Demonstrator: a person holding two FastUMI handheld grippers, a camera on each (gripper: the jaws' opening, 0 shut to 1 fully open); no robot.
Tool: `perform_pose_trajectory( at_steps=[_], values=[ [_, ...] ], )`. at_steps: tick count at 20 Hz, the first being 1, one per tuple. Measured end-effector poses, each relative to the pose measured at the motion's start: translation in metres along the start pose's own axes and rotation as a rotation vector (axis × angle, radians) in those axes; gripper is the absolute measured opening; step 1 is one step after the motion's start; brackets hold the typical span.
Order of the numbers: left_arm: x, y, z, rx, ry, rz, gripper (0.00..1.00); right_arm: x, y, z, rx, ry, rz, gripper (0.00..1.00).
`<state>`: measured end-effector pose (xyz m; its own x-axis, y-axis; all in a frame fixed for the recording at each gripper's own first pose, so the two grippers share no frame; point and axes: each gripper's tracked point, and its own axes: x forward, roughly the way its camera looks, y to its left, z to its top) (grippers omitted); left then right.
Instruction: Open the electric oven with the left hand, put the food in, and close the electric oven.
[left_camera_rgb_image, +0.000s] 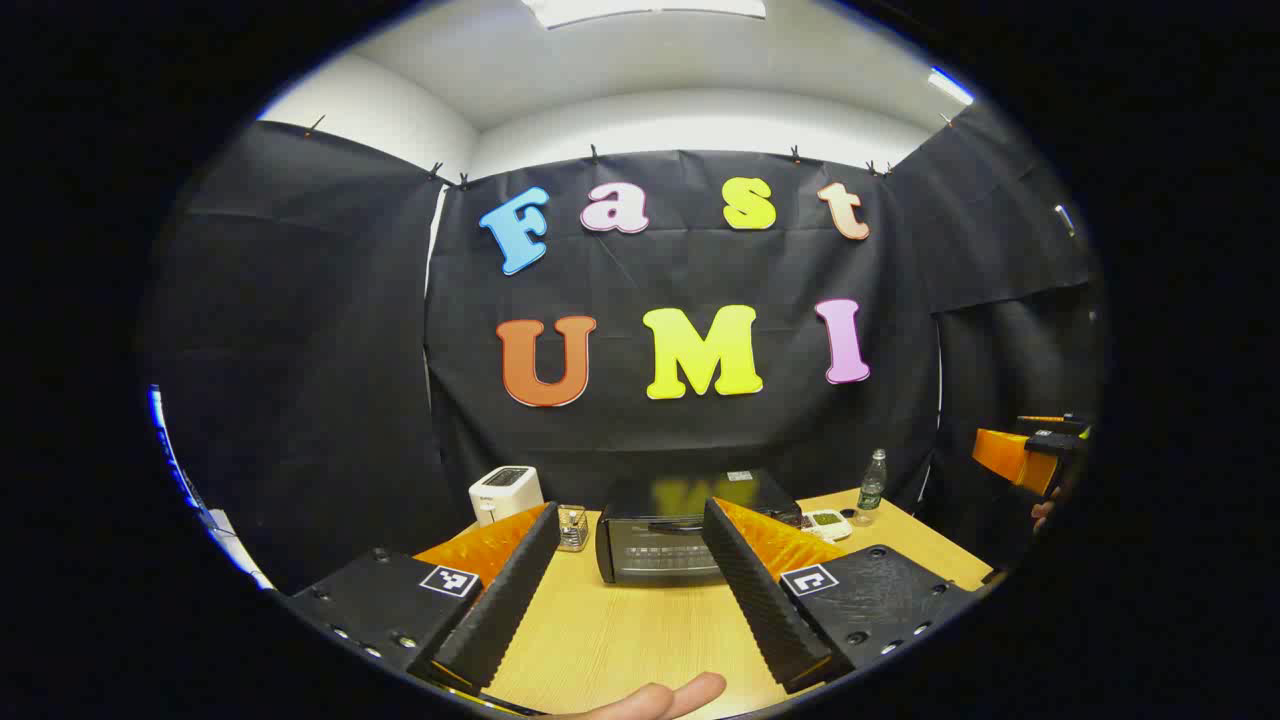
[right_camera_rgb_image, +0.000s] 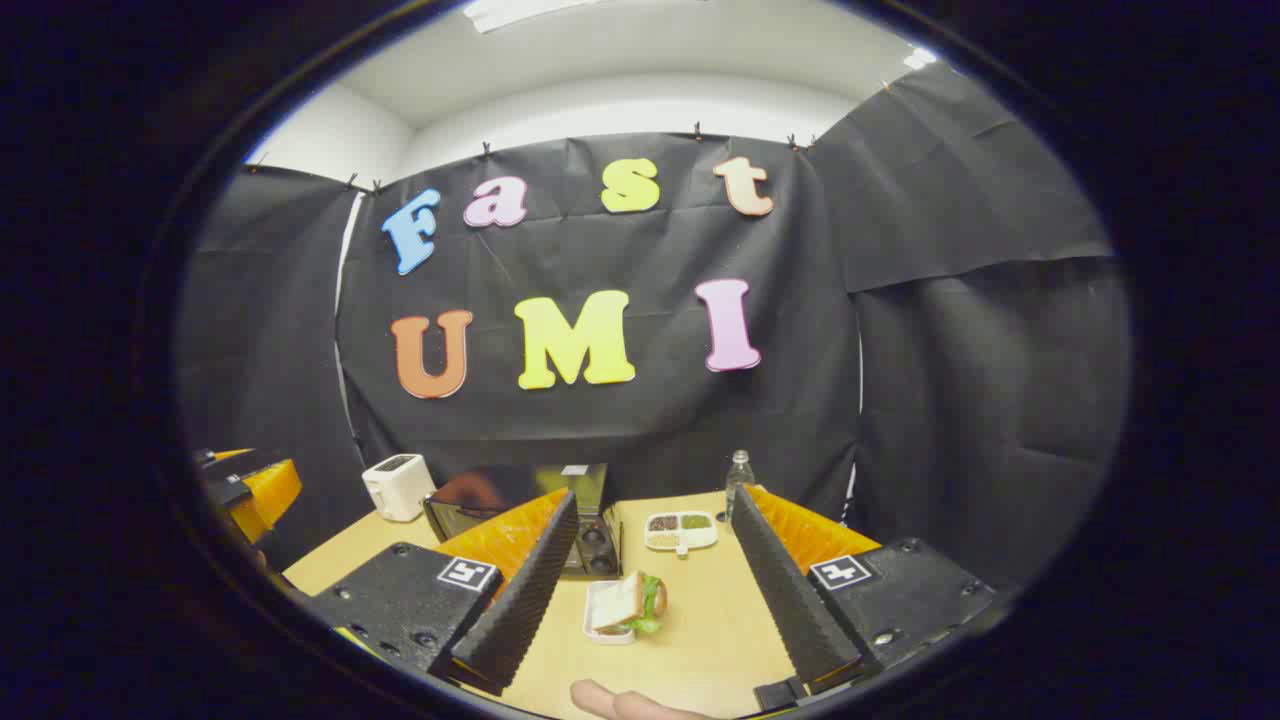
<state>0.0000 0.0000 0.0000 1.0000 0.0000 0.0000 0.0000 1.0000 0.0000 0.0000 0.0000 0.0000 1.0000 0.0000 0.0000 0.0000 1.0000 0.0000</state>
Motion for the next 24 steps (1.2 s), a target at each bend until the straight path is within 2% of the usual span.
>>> perform_pose_trajectory(
  at_steps=[1, 5, 9, 14, 18, 24],
  values=[
    [-0.002, 0.0, -0.001, -0.003, 0.001, -0.008, 0.94, -0.001, 0.001, 0.0, 0.0, -0.002, -0.003, 0.99],
    [-0.008, 0.003, 0.003, -0.008, -0.004, -0.021, 0.94, -0.005, 0.0, 0.006, -0.01, -0.018, -0.011, 0.99],
    [-0.008, -0.009, -0.006, -0.032, 0.043, -0.061, 0.94, -0.009, -0.005, 0.008, -0.02, -0.026, -0.017, 0.99],
    [0.0, -0.007, -0.002, -0.013, 0.023, -0.047, 0.95, -0.008, -0.01, 0.003, -0.012, -0.015, -0.008, 0.99],
    [0.026, -0.014, -0.008, -0.013, 0.041, -0.064, 0.95, -0.003, -0.013, 0.006, -0.022, -0.033, -0.004, 0.99],
    [0.094, -0.035, -0.032, 0.006, 0.1, -0.103, 0.95, 0.014, -0.026, 0.006, -0.018, -0.058, -0.007, 0.99]
  ],
)
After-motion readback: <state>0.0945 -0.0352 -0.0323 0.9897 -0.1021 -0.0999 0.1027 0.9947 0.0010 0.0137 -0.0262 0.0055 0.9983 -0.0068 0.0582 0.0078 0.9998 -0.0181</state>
